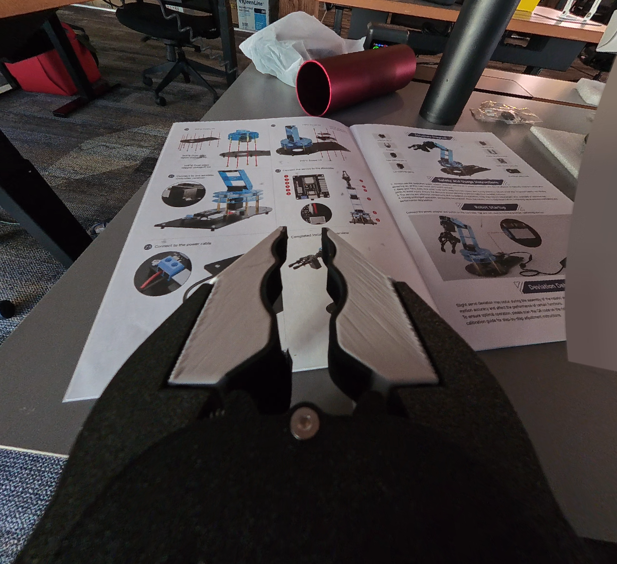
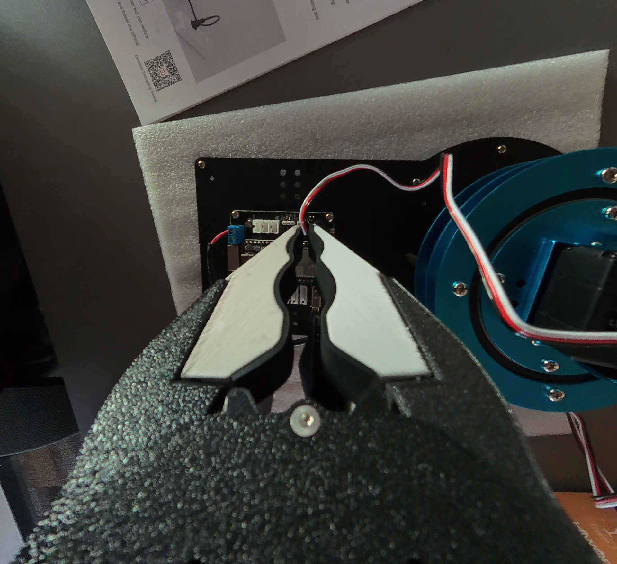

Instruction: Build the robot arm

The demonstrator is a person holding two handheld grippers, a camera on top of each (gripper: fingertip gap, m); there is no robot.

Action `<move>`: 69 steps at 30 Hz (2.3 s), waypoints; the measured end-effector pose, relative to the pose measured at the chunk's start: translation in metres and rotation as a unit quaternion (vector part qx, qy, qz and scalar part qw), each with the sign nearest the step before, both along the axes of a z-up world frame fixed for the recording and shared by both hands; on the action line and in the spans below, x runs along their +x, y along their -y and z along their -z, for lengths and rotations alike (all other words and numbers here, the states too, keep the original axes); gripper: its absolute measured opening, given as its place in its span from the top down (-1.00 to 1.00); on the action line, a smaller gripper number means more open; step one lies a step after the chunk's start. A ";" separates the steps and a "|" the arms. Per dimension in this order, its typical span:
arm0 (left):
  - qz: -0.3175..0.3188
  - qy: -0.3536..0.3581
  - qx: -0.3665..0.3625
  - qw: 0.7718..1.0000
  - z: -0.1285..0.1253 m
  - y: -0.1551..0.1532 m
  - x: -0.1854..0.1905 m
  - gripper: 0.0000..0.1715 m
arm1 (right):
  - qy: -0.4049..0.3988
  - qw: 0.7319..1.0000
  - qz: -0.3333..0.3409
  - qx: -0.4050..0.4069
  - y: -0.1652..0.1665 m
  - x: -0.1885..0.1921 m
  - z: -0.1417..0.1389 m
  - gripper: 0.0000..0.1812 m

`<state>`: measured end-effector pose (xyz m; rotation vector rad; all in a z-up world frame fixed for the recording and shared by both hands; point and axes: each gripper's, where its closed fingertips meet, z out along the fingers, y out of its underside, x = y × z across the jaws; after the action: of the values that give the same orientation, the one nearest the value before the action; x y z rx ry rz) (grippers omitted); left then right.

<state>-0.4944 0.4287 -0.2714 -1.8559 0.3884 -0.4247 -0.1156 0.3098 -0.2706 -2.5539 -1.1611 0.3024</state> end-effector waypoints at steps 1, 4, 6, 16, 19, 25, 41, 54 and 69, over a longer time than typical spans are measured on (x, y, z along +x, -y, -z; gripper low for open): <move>0.000 0.000 0.000 1.000 0.000 0.000 0.000 0.77 | 0.002 1.000 -0.001 -0.001 0.000 0.000 0.000 0.98; 0.000 0.000 0.001 1.000 0.000 0.000 0.000 0.77 | 0.006 1.000 -0.002 -0.001 0.000 0.000 0.001 0.98; 0.000 0.000 0.000 1.000 0.000 0.000 0.000 0.77 | 0.014 1.000 -0.005 0.004 0.001 0.000 0.001 0.98; 0.000 0.000 0.001 1.000 0.000 0.000 0.000 0.77 | 0.015 1.000 0.010 -0.004 0.000 0.000 0.002 0.98; 0.000 0.000 0.001 1.000 0.000 0.000 0.000 0.77 | 0.001 1.000 0.018 -0.008 -0.001 0.000 0.001 0.98; 0.002 0.001 -0.001 1.000 0.000 0.000 0.000 0.77 | -0.030 0.998 0.030 0.043 -0.001 0.001 -0.023 0.89; 0.001 -0.003 -0.001 1.000 0.000 0.000 0.000 0.77 | -0.120 0.944 0.224 0.209 0.018 0.086 -0.055 0.81; 0.003 -0.009 0.001 1.000 0.001 0.000 0.001 0.77 | -0.245 0.862 0.233 0.377 -0.035 0.138 -0.135 0.71; -0.006 -0.014 0.005 1.000 0.001 0.000 0.000 0.77 | -0.474 0.798 0.141 0.343 -0.061 0.142 -0.195 0.56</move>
<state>-0.4947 0.4290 -0.2719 -1.8556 0.3973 -0.3888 0.0261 0.3711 -0.0754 -1.5175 -0.3619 0.7894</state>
